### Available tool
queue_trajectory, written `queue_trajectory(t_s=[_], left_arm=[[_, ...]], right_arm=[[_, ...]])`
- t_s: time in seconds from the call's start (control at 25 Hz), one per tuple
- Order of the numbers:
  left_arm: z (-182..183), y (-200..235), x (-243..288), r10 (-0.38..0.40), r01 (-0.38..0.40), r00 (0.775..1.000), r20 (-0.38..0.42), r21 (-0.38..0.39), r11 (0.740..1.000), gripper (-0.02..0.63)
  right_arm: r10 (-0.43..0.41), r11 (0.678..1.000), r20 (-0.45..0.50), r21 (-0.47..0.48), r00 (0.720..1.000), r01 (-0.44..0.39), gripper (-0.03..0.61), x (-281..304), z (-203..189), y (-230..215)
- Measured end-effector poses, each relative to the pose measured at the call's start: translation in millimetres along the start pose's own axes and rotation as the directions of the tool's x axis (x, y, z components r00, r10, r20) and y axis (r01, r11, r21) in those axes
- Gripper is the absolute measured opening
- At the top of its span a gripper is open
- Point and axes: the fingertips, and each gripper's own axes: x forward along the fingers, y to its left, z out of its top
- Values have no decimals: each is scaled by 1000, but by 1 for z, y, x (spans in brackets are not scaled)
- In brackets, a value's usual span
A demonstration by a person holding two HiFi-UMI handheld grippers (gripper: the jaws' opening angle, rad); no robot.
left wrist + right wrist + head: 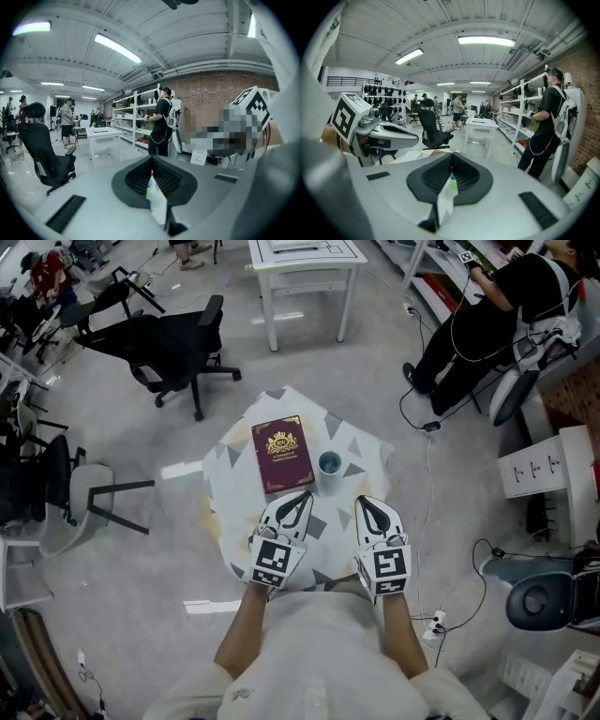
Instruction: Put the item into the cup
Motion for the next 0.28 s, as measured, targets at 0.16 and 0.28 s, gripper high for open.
queue_trajectory(t_s=[0.16,0.28], left_arm=[[0,-3,-8,-9,9,1000,7,2,1000,15],[0,-4,-15,-12,12,1000,8,5,1000,15]], right_arm=[[-14,1000,2,4,1000,14,6,-7,-1,6],[-20,1000,11,6,1000,20,6,-10,1,11]])
